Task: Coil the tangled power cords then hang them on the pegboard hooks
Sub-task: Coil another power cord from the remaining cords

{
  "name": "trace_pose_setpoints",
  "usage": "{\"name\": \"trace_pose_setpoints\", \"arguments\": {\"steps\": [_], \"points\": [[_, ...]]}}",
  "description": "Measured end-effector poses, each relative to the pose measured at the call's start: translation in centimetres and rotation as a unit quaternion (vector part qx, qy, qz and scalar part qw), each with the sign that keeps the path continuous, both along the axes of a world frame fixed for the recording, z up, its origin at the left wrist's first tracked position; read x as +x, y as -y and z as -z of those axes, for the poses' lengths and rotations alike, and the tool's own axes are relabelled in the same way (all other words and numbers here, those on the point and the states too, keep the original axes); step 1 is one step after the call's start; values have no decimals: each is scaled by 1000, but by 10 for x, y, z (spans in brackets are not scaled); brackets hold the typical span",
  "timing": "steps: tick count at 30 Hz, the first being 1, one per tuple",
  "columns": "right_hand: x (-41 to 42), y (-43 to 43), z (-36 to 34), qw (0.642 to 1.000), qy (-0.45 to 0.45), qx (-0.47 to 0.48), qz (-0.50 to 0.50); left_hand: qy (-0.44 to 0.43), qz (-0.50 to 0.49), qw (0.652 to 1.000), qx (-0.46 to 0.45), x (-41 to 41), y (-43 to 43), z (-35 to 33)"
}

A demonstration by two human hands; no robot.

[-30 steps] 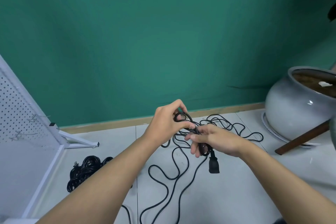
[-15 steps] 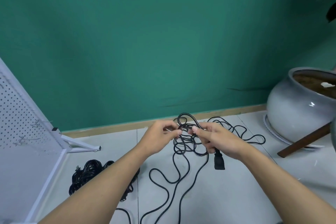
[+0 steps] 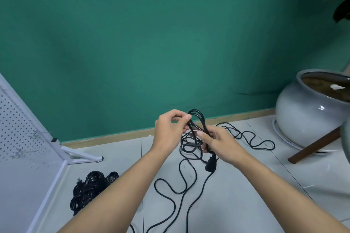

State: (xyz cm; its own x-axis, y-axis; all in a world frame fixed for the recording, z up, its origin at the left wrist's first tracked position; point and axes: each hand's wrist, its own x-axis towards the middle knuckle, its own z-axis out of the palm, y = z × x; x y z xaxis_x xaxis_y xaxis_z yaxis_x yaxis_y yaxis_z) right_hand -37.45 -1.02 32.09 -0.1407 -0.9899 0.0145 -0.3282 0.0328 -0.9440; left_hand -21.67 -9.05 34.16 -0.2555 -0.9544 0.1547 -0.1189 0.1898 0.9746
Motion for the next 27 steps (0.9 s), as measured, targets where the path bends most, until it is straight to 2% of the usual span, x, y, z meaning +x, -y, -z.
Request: {"name": "trace_pose_setpoints", "arguments": {"steps": [2, 6, 8, 10, 13, 16, 19, 22, 24, 27], "points": [[3, 0, -1, 1000, 9, 8, -2, 2, -5, 1000, 3, -3, 0, 0], [-3, 1, 4, 994, -102, 34, 20, -19, 31, 999, 34, -4, -2, -3], [-4, 2, 6, 995, -91, 28, 24, -49, 70, 994, 64, -3, -2, -2], [-2, 0, 0, 997, -64, 19, 31, -35, 125, 988, 88, 0, -1, 5], [-2, -2, -10, 999, -15, -7, 47, 105, 219, 969, 49, 7, 4, 27], [-5, -4, -17, 995, 83, -16, 51, 283, 291, 912, -65, 10, 4, 50], [-6, -10, -23, 986, 161, -6, 33, 369, 344, 855, -117, 5, 0, 63], [-9, -18, -26, 978, 198, 5, 59, 432, 357, 818, -127, 4, 1, 75], [-16, -23, -24, 982, 162, 8, 102, 467, 348, 804, -120, 7, 4, 79], [-27, -31, -15, 985, -30, 32, 164, 456, 331, 812, -155, 9, 6, 72]]}}
